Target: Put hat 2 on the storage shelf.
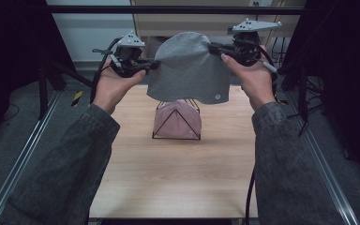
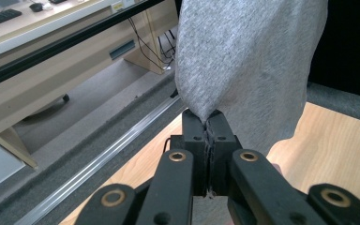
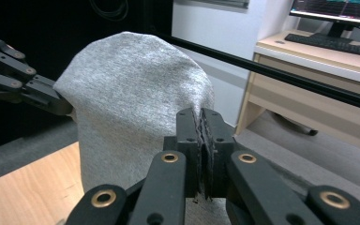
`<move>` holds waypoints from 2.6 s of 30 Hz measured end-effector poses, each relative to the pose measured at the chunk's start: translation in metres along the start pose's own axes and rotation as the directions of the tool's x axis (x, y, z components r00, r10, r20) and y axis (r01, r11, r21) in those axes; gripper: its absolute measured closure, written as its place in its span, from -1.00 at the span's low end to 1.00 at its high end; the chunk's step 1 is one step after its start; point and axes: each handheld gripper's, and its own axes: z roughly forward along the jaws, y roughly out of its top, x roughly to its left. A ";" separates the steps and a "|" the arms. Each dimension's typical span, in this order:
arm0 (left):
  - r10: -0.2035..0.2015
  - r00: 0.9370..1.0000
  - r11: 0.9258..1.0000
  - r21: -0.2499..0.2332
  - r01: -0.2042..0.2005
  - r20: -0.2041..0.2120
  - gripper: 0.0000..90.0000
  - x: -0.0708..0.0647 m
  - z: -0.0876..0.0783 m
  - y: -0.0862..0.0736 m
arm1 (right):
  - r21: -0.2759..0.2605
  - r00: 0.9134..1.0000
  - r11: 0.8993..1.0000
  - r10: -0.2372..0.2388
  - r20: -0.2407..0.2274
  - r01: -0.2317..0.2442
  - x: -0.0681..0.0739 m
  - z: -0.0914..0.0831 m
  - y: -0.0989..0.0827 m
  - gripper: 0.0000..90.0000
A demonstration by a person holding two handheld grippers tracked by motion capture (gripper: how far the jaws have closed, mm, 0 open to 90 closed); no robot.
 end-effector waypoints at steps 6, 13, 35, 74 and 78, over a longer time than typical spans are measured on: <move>-0.007 1.000 1.000 -0.021 0.006 -0.026 0.97 0.003 0.008 0.000 | -0.005 1.000 1.000 0.006 0.016 -0.006 -0.006 0.004 -0.001 0.94; -0.003 0.998 0.999 -0.053 0.000 -0.067 0.96 0.007 0.019 0.000 | -0.004 1.000 1.000 0.017 0.021 -0.016 -0.014 0.012 -0.006 0.94; -0.047 0.995 0.998 -0.040 0.043 -0.088 0.96 0.030 0.058 -0.034 | 0.056 0.998 0.997 0.059 0.023 -0.060 -0.035 0.061 -0.040 0.94; -0.087 0.995 0.993 0.072 0.091 -0.056 0.96 0.007 0.071 -0.117 | 0.178 0.996 0.980 0.094 -0.004 -0.092 -0.004 0.080 -0.120 0.94; -0.100 0.994 0.991 0.081 0.104 -0.054 0.96 0.007 0.071 -0.125 | 0.190 0.995 0.977 0.096 -0.008 -0.093 -0.001 0.084 -0.128 0.94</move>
